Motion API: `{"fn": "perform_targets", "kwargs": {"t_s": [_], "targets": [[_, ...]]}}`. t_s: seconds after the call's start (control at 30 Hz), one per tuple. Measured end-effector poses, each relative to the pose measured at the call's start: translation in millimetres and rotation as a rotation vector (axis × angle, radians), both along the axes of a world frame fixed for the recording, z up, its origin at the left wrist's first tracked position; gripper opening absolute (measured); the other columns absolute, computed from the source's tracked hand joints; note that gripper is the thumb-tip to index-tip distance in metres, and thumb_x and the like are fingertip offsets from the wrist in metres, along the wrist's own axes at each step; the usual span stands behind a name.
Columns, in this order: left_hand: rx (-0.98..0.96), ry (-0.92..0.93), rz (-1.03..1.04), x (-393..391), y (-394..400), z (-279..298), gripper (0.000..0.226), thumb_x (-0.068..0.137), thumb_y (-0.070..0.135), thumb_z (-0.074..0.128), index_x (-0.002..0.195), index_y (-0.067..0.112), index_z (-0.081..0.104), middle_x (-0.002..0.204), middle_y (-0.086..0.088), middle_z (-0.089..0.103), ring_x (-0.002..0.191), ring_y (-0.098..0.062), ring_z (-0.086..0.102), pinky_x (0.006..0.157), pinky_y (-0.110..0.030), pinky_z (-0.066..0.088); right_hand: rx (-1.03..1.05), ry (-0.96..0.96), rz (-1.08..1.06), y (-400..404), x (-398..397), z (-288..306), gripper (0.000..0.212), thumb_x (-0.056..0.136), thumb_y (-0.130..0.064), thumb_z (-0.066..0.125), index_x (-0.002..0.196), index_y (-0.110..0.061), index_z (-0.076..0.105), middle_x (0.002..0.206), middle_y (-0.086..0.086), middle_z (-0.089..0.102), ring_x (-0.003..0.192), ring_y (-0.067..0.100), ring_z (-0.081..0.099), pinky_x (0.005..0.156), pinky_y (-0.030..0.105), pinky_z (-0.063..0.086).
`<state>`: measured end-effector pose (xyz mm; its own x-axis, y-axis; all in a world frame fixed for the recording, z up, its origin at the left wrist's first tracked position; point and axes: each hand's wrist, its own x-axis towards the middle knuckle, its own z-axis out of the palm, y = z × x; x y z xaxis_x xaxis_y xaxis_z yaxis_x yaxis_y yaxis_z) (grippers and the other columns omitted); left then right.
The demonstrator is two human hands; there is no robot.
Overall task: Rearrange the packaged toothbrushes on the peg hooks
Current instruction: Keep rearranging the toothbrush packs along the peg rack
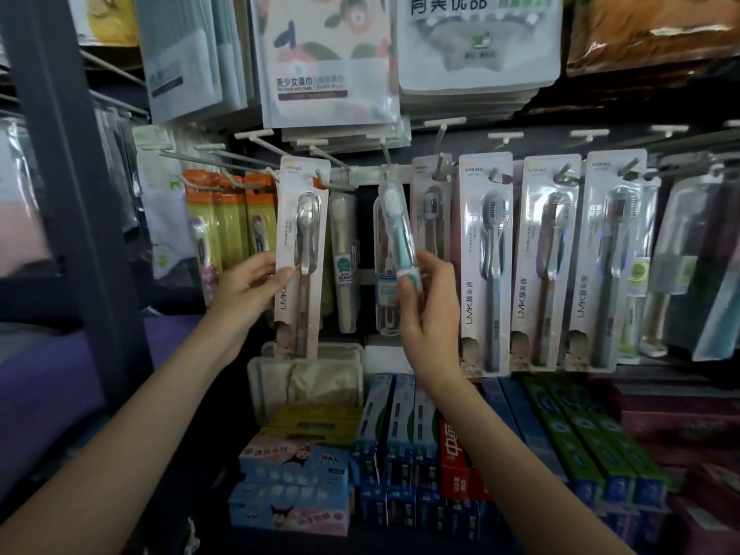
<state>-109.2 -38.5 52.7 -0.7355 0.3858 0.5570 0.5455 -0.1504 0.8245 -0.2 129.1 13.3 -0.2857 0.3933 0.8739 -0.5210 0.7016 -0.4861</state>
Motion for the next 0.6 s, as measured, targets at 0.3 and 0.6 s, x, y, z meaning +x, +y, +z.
{"fn": "perform_targets", "kwargs": {"t_s": [0.3,0.6], "targets": [[0.050,-0.140,-0.179,14,-11,5,0.020,0.090,0.007,0.051,0.102,0.018,0.064,0.088,0.008,0.070,0.082,-0.003,0.065,0.067,-0.015,0.052,-0.150,-0.082,0.286,-3,11,7,0.016,0.095,-0.024,0.046,0.111,-0.025,0.045,0.074,-0.003,0.054,0.062,0.014,0.052,0.056,0.036,0.047],[0.082,-0.413,-0.172,25,13,8,0.015,0.082,0.004,0.062,0.091,0.016,0.061,0.093,-0.002,0.067,0.088,-0.014,0.063,0.074,-0.025,0.051,0.080,0.055,-0.177,-10,11,20,0.029,0.094,-0.007,0.043,0.121,0.002,0.041,0.105,0.012,0.043,0.074,-0.003,0.040,0.061,0.006,0.040]]}}
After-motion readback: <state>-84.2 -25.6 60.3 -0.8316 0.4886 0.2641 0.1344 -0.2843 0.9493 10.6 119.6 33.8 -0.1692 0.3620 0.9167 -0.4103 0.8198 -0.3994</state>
